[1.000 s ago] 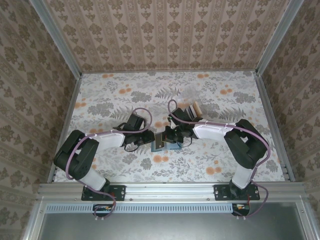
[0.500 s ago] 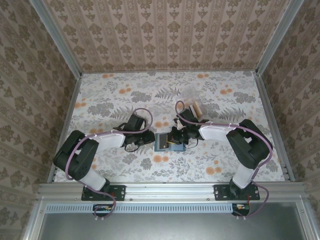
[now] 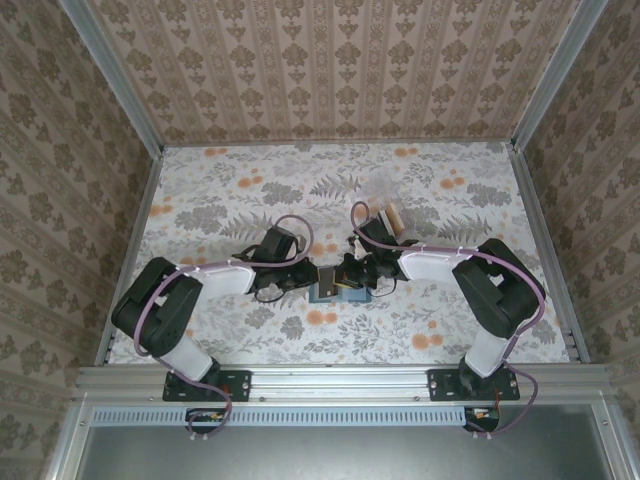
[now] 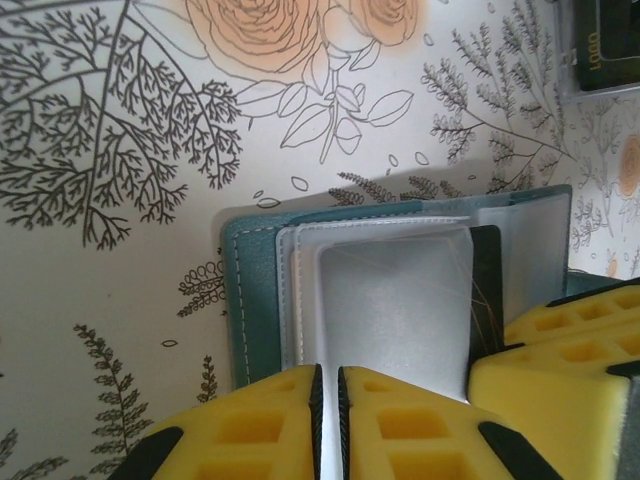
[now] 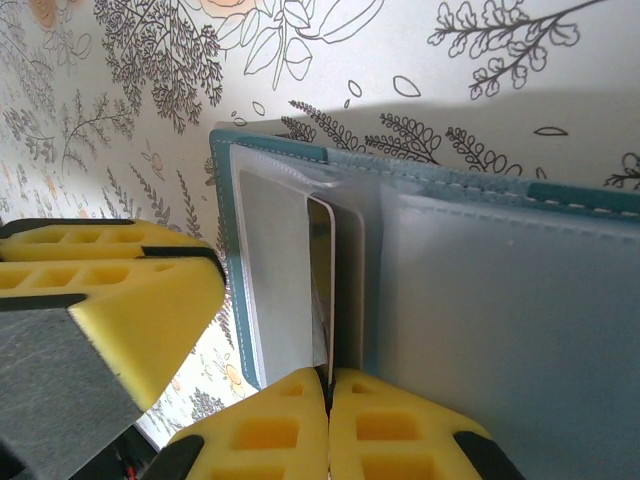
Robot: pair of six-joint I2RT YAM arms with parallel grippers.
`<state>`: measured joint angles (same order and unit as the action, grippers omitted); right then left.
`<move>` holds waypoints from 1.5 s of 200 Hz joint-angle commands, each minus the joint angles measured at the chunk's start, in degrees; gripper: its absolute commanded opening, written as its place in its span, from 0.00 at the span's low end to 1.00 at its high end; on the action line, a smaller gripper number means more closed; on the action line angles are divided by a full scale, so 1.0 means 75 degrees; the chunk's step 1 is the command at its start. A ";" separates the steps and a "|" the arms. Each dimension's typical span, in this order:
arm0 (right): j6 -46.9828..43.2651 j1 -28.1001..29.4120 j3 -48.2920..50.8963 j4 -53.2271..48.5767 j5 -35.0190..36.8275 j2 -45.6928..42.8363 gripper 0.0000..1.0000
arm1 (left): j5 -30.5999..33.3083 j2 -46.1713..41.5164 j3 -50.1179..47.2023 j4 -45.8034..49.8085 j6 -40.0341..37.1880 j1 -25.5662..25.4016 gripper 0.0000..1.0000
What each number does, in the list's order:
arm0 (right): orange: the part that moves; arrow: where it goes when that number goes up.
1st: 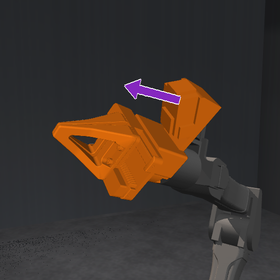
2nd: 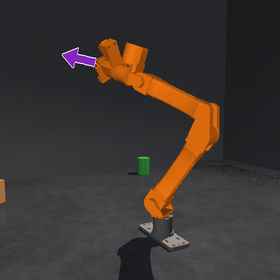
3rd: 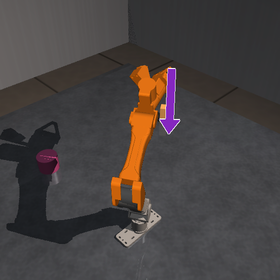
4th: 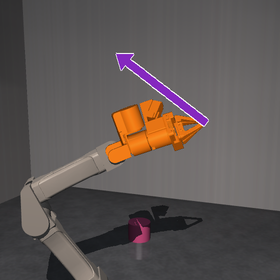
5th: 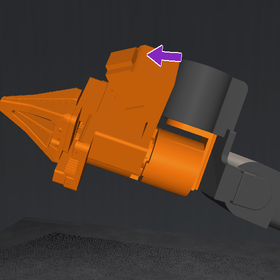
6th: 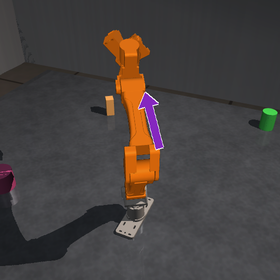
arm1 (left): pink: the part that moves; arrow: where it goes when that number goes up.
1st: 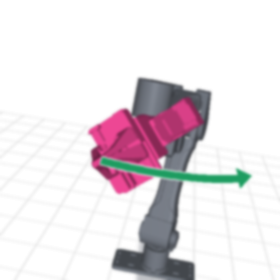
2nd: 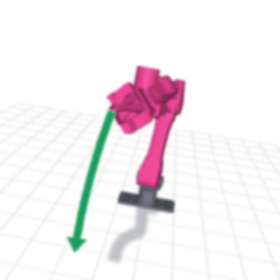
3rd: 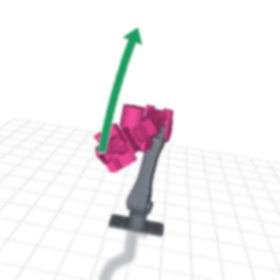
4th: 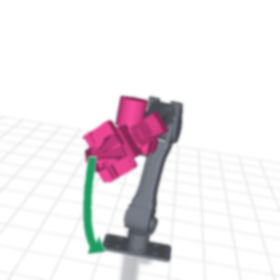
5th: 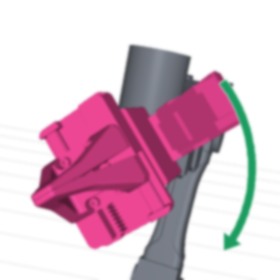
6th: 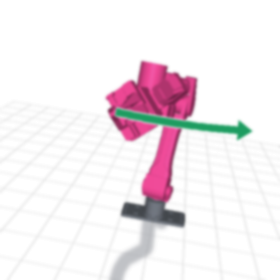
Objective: Put the credit cards into the card holder
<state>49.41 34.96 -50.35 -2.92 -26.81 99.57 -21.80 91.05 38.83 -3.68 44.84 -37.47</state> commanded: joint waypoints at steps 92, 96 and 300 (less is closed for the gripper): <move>-0.0166 -0.0191 0.0465 -0.0526 0.0627 -0.0443 0.07 | 0.0493 0.0855 0.0224 0.0952 0.0080 -0.0030 0.05; -0.0158 -0.0196 0.0476 -0.0522 0.0622 -0.0442 0.07 | 0.0493 0.0869 0.0242 0.0965 0.0065 -0.0031 0.05; -0.0460 -0.0582 0.0732 -0.0754 0.0295 -0.0697 0.08 | 0.0481 0.0880 0.0295 0.0999 0.0011 -0.0031 0.05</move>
<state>47.24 31.11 -46.39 -4.34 -25.78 94.96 -21.71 95.20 41.89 -2.22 45.28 -37.54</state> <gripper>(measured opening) 0.085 0.052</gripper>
